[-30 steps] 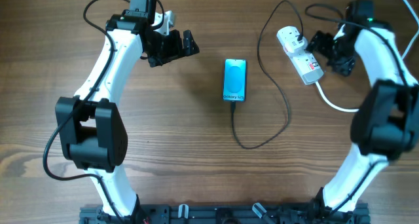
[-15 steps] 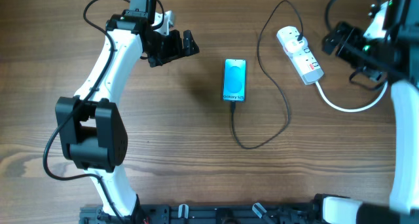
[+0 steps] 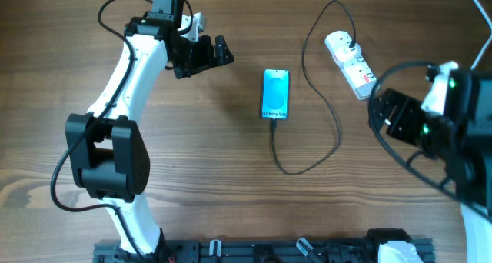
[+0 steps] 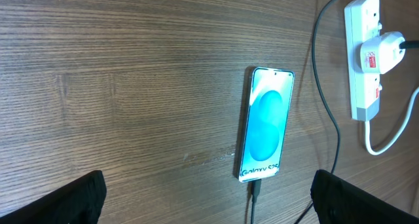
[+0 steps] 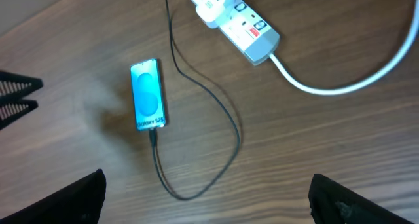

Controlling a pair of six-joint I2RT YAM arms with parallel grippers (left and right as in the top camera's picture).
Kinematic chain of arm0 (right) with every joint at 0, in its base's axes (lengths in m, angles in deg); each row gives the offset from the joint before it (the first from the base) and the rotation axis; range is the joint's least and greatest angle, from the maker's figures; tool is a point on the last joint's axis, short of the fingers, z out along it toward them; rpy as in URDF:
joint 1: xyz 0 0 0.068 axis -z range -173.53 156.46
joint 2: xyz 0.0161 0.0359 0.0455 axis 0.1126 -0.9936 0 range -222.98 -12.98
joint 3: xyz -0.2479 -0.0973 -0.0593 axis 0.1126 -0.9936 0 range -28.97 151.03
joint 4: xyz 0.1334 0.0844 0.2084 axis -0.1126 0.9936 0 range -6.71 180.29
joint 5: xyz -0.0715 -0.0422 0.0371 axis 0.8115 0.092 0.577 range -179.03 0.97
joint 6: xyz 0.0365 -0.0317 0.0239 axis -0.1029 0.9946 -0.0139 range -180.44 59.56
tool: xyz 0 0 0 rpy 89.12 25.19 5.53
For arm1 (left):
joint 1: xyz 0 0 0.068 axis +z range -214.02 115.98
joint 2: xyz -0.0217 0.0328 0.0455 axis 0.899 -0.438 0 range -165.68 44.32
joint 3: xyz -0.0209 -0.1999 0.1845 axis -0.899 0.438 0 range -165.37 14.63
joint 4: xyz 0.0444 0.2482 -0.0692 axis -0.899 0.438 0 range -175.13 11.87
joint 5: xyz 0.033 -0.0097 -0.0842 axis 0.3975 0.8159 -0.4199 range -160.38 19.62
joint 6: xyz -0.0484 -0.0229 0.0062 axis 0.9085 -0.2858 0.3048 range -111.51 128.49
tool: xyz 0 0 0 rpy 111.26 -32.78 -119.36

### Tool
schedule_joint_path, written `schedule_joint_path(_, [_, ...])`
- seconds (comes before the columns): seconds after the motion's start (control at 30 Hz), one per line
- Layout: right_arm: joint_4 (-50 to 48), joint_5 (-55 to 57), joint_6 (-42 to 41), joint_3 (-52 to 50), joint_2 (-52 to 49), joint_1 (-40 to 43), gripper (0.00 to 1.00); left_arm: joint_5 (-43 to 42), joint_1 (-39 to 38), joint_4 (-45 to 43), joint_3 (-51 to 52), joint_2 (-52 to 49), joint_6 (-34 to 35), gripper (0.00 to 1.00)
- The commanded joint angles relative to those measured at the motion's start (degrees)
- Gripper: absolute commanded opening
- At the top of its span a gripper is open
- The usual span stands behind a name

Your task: Plug charger to phone and switch on socket

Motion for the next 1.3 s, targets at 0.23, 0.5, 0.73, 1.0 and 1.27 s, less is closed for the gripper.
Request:
schedule_joint_path(0.23, [9.2,0.4,0.4,-0.2,-0.6,-0.3,1.00,0.3,0.1,0.0,0.2,-0.3,-0.7,1.00])
schedule_joint_path(0.5, [9.3,0.4,0.5,-0.2,-4.7,-0.3,1.00,0.3,0.1,0.0,0.2,-0.3,-0.7,1.00])
schedule_joint_path(0.73, [9.2,0.4,0.5,-0.2,-9.6,-0.3,1.00,0.3,0.1,0.0,0.2,-0.3,-0.7,1.00])
schedule_joint_path(1.0, [6.4,0.6,0.6,-0.3,-9.6,-0.3,1.00,0.3,0.1,0.0,0.2,-0.3,-0.7,1.00])
schedule_joint_path(1.27, [1.7,0.9,3.7,-0.5,1.6,-0.3,1.00,0.3,0.1,0.0,0.2,-0.3,-0.7,1.00])
